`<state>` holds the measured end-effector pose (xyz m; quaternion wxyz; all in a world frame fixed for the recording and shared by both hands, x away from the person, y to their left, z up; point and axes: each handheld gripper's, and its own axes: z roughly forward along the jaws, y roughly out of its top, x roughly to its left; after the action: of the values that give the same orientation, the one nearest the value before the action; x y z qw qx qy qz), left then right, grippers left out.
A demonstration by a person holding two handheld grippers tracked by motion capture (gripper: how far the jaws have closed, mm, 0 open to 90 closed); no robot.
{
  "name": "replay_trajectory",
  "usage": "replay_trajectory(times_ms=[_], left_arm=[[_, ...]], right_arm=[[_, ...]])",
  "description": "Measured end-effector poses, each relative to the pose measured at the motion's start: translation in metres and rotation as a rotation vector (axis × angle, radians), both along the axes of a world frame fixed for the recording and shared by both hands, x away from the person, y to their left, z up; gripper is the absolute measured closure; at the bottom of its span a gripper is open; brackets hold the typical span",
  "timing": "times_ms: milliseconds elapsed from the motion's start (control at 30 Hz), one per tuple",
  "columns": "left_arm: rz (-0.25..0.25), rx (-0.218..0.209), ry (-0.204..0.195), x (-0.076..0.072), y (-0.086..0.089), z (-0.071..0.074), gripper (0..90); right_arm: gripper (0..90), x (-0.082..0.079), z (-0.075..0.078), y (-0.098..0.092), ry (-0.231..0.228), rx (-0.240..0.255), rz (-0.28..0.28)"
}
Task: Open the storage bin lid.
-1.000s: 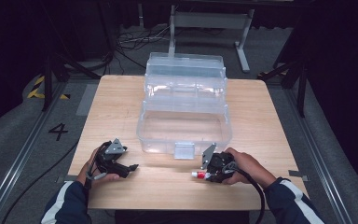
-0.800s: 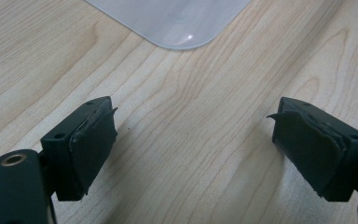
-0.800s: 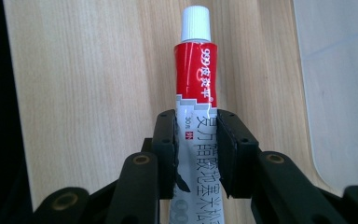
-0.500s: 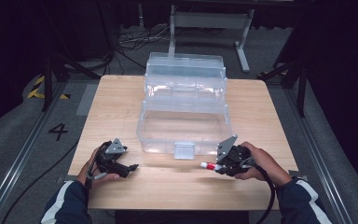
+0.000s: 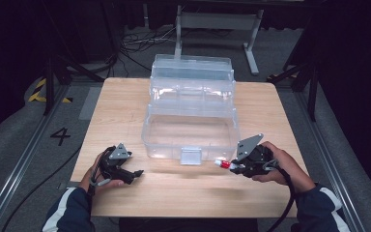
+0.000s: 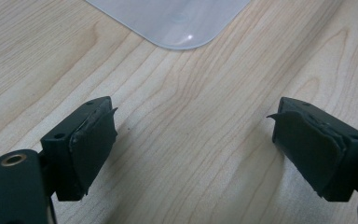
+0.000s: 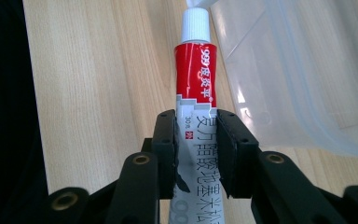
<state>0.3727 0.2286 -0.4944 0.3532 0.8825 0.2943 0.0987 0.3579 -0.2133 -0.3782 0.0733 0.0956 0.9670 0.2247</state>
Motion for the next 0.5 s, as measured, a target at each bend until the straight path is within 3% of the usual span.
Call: replay_trajectory(times_ms=[367,500], left_arm=[[0.002,0.000,0.001,0.000,0.000,0.000,13.7],[0.002,0.001,0.001,0.000,0.000,0.000,13.7]], right_arm=[[70.5,-0.003,0.023,-0.002,-0.043,0.030,0.011],[70.5,-0.002,0.031,0.000,-0.060,0.017,0.012]])
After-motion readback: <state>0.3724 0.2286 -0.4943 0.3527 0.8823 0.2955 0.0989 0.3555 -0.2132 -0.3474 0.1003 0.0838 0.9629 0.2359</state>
